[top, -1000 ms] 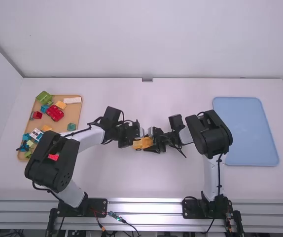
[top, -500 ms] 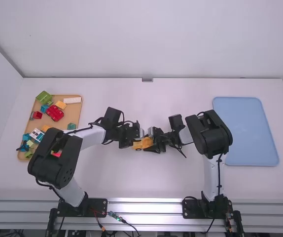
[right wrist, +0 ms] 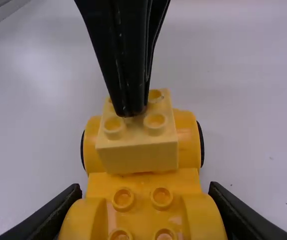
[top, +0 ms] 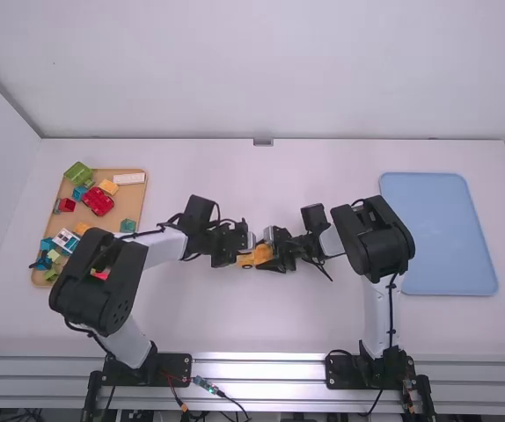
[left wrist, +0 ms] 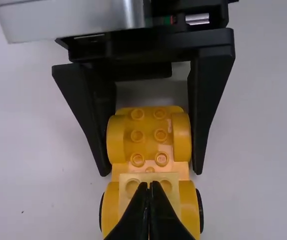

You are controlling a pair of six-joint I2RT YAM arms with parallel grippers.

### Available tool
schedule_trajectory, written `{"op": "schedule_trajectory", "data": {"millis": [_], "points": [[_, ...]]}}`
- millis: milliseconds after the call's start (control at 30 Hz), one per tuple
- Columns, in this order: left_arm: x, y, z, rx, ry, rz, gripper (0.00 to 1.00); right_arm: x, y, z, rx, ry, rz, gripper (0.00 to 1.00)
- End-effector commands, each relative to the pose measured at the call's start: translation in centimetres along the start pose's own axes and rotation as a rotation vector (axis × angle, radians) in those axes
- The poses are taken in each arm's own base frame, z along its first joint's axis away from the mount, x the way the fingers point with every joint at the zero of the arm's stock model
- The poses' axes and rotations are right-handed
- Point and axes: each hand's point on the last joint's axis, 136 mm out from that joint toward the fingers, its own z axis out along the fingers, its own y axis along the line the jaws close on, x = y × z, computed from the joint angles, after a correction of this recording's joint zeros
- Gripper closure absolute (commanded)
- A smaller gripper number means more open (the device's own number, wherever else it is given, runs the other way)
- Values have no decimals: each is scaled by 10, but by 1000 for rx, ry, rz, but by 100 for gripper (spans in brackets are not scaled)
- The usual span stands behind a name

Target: Assemble lego blocks to make yellow taxi

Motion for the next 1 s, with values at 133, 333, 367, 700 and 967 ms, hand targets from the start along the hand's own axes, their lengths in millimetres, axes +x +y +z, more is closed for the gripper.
{"op": "schedule_trajectory", "data": {"millis": [133, 333, 367, 700, 967], "points": [[9, -9, 2, 21, 0, -24, 98, 9, 0, 2, 3, 23, 20, 49], [15, -14, 9, 45, 6, -39, 98, 9, 0, 2, 3, 23, 20, 49], [16, -15, 11, 53, 2, -44, 98, 9, -1, 1, 5, 22, 21, 49], [33, -23, 22, 88, 26, -84, 98, 9, -1, 1, 7, 22, 20, 50], [56, -37, 24, 92, 86, -120, 98, 5, -3, -6, 4, -17, 24, 50]]}}
